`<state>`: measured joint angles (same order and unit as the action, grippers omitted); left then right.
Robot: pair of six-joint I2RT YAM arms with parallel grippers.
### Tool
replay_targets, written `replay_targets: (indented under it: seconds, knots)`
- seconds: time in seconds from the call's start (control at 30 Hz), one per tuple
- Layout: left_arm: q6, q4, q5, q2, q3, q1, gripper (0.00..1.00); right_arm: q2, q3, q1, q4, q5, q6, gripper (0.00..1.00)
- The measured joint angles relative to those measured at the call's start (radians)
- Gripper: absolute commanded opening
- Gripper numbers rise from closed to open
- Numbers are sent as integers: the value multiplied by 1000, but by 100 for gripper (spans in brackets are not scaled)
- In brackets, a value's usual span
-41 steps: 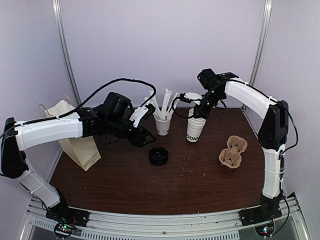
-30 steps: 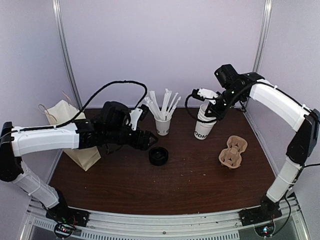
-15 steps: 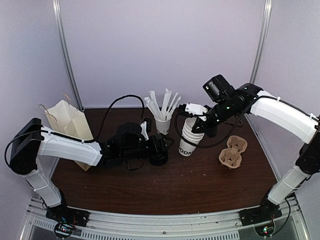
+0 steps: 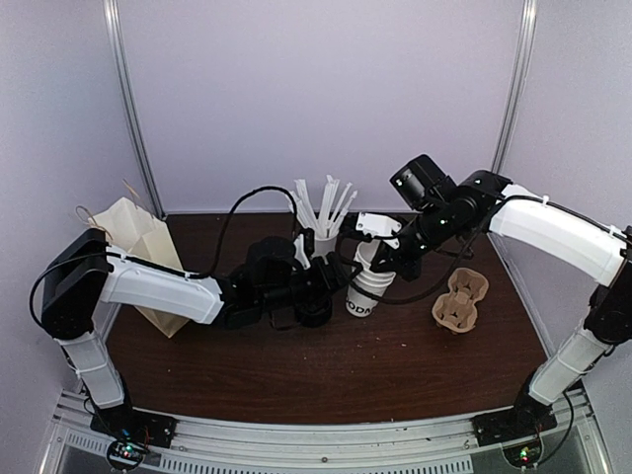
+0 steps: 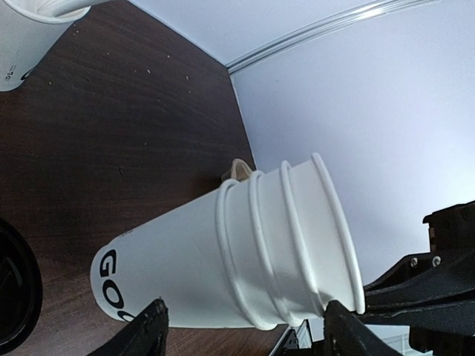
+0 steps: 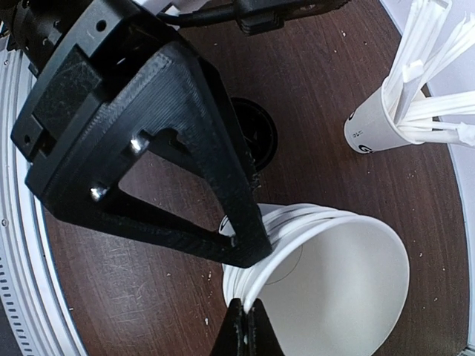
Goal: Pack the takeout coffee
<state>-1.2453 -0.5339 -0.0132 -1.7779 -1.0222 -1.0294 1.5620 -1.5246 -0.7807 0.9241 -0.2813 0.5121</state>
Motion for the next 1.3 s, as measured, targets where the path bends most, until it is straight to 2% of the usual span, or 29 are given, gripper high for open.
replay_targets:
  seconds: [0.27, 0.5, 0.9, 1.1, 1.3]
  knots:
    - [-37, -12, 10, -21, -7, 0, 70, 0, 12, -5, 0, 14, 0, 0]
    - [-86, 77, 11, -55, -69, 0, 68, 0, 37, -5, -12, 68, 10, 0]
    - [-164, 177, 13, -127, -71, 10, 67, -2, 21, -11, -28, 87, 23, 0]
    - [-148, 184, 13, -128, -71, 10, 68, -5, 4, -12, -28, 90, 35, 0]
    - [-47, 200, 0, -85, -71, 9, 69, -14, -92, -13, 24, 107, 56, 0]
